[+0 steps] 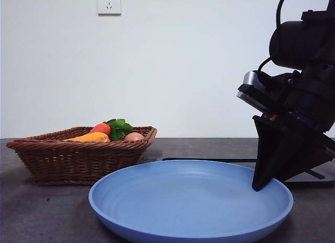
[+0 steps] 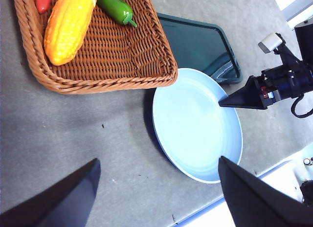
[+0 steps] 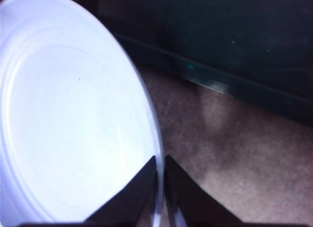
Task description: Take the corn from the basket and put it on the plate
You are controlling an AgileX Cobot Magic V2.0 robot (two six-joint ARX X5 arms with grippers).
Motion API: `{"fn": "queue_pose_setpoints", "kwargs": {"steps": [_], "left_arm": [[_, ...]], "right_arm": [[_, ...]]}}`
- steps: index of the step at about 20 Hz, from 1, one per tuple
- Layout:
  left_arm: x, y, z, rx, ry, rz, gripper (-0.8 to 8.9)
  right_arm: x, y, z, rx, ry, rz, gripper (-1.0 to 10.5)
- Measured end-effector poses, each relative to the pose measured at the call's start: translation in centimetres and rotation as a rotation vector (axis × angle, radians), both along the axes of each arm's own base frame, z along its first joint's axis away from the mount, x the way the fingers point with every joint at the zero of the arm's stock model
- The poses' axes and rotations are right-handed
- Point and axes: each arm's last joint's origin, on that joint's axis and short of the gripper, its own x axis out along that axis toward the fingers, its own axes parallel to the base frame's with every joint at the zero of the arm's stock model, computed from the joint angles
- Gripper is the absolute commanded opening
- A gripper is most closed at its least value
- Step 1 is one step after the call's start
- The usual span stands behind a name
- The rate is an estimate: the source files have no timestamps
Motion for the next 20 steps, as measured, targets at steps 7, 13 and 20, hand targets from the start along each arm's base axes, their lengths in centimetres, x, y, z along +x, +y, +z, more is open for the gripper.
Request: {"fn": "queue_pose_setpoints", "kwargs": {"steps": [7,13,20], "left_arm": [[1.2,0.0,0.9,0.000,-0.023,0.000,3.91],[4.8,-0.2,0.9,0.019,-0.039,0.003,3.91],[11.0,-3.1,1.3,0.242,-0.031,0.014,3.91]], "right_arm": [[-2.5,-1.0,2.8,-0.004,0.028,0.039,0.0],[-6.6,-2.7,7.9,0.052,-0.125,0.058,0.0],[-7.9,-3.3,11.5,0.119,-0.262,0.035,0.0]]}}
